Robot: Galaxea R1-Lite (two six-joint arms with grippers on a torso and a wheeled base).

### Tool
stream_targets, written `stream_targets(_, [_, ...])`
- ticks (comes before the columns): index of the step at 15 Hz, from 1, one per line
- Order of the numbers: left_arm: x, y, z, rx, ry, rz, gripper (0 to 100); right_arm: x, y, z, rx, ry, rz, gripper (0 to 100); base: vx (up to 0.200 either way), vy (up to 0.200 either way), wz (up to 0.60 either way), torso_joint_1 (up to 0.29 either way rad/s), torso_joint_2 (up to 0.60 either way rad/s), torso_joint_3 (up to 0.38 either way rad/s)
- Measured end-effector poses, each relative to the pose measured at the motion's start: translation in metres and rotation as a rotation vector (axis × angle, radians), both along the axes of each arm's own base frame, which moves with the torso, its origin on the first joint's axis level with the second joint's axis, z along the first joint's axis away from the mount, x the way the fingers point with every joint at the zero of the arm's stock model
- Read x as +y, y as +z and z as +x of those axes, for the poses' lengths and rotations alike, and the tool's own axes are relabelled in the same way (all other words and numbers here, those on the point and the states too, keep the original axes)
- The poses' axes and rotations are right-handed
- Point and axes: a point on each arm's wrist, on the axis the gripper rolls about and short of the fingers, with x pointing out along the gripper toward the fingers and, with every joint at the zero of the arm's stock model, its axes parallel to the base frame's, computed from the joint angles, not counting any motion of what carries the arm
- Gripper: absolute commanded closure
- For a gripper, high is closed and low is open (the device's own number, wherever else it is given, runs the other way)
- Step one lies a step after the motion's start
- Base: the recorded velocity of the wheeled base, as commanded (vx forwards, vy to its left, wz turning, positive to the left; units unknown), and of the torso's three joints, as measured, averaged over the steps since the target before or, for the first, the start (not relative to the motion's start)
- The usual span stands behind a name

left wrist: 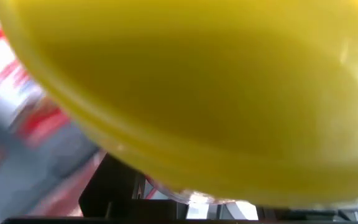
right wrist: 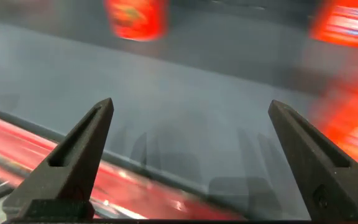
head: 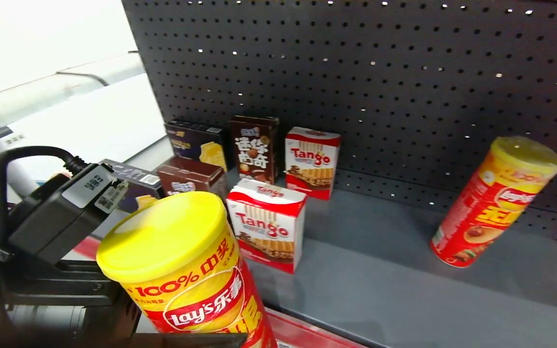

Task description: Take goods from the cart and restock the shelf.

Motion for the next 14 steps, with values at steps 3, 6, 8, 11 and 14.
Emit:
stream_targets(3, [-0.0007,0.0021,0.0,-0.007,-0.003,-0.004,100,0.0,0.0,0.0,0.0,0.001,0.0,0,0.0,0.0,-0.6,0.004,0.0,0.005])
stream_targets(6, [-0.0008,0.0029,0.0003,-0.008,-0.002,-0.006,100,0.0,0.0,0.0,0.0,0.0,0.0,0,0.0,0.0,-0.4,0.003,0.0,0.002])
stream_targets(8, [-0.0005,0.0031,0.0005,-0.009,0.0,-0.006,100,0.0,0.0,0.0,0.0,0.001,0.0,0,0.0,0.0,0.0,0.0,0.0,0.0])
stream_targets(11, [0.0002,0.0023,0.0015,-0.007,0.007,-0.004,100,0.0,0.0,0.0,0.0,0.001,0.0,0,0.0,0.0,0.0,0.0,0.0,0.0])
stream_targets(14, [0.0006,0.0018,0.0014,-0.005,0.009,-0.003,100,0.0002,0.0,0.0,0.0,0.01,-0.002,0,0.0,0.0,0.0,0.0,0.0,0.0])
